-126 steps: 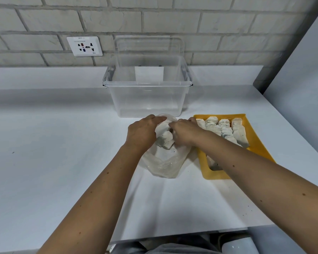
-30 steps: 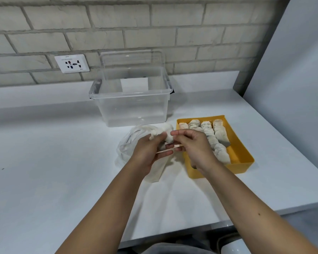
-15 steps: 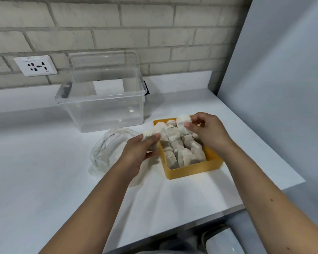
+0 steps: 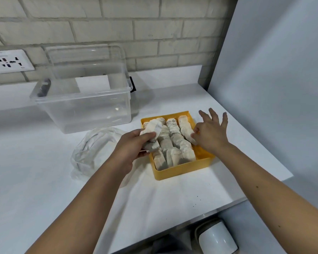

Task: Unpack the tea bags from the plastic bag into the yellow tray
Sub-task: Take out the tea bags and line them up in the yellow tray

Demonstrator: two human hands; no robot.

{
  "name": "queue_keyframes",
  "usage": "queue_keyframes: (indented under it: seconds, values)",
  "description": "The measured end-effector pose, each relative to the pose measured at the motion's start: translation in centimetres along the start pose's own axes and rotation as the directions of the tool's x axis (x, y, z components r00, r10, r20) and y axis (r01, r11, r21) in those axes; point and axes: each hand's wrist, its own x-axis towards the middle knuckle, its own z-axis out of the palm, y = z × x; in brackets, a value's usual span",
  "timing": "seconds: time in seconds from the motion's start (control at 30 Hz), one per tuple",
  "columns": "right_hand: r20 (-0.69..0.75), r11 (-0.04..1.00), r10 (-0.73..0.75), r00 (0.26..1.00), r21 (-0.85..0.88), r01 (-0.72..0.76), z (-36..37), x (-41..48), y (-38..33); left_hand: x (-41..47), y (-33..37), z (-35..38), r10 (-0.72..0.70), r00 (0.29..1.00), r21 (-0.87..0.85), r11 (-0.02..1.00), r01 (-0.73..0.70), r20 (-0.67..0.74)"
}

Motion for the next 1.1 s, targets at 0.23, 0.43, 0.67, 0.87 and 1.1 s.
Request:
queue_keyframes:
  seconds: [0.23, 0.43, 0.67, 0.87, 1.1]
  values:
    - [-0.043, 0.996, 0.083, 0.996, -0.031, -0.084, 1.1, 0.6, -0.9, 0.4, -0.2, 0.1, -0.026, 0.999, 0.051, 0.998, 0.028, -0.025]
    - [-0.064, 0.988, 0.072, 0.995, -0.134, -0.080, 1.5, 0.8, -1.2, 0.0, 0.0, 0.5, -0.026, 1.000, 0.027, 0.999, 0.026, 0.000]
    - [0.000, 0.993, 0.092, 0.996, -0.076, -0.092, 1.4, 1.3, -1.4, 0.3, 0.1, 0.3, -0.029, 1.000, 0.003, 1.000, 0.029, -0.012]
    - [-0.190, 0.995, 0.044, 0.981, 0.096, -0.026, 0.4, 0.7, -1.8, 0.3, 0.1, 0.4, -0.004, 1.000, 0.032, 0.999, 0.004, 0.029]
    - [0.018, 0.609, -0.090, 0.996, 0.792, 0.040, -4.0, -0.9, -5.6, -0.2, 0.5, 1.6, 0.010, 0.987, 0.050, 0.999, -0.019, 0.161]
